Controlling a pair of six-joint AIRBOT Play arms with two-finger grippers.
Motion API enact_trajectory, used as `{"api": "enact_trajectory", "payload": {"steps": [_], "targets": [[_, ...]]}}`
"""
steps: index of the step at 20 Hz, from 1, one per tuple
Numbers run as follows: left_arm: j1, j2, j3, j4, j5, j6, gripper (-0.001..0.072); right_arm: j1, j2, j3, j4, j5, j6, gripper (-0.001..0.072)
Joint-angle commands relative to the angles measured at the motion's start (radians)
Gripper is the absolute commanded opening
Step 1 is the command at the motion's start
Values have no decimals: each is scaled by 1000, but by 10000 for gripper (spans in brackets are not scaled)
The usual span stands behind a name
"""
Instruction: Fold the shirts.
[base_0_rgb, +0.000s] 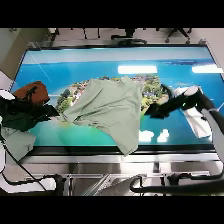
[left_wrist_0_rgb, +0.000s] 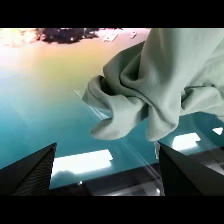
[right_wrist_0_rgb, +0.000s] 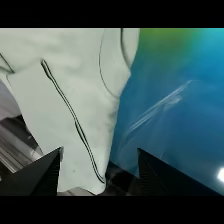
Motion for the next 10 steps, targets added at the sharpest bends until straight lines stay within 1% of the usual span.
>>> {"api": "enact_trajectory", "payload": {"steps": [1,2,3,4,5,7,8,9,10], "targets": [[0,0,-48,-58,114,28,700,94,109,-260,3,-189,18,521],[-3,-1,-50,-65,133,28,699,126,108,-285,17,-245,18,521],[-7,-7,-50,-79,140,35,613,163,97,-294,16,-297,13,521],[-14,-20,-50,-94,140,49,485,193,83,-294,23,-335,5,521],[-23,-40,-50,-103,132,62,473,218,70,-294,32,-371,2,521],[-48,-89,-50,-100,108,73,473,253,47,-294,64,-400,-6,519],[-65,-118,-50,-101,88,76,473,259,40,-294,103,-400,-30,449],[-80,-143,-48,-103,75,82,472,259,41,-293,153,-390,-77,254],[-92,-159,-42,-103,68,89,454,258,49,-288,195,-372,-109,120]]}}
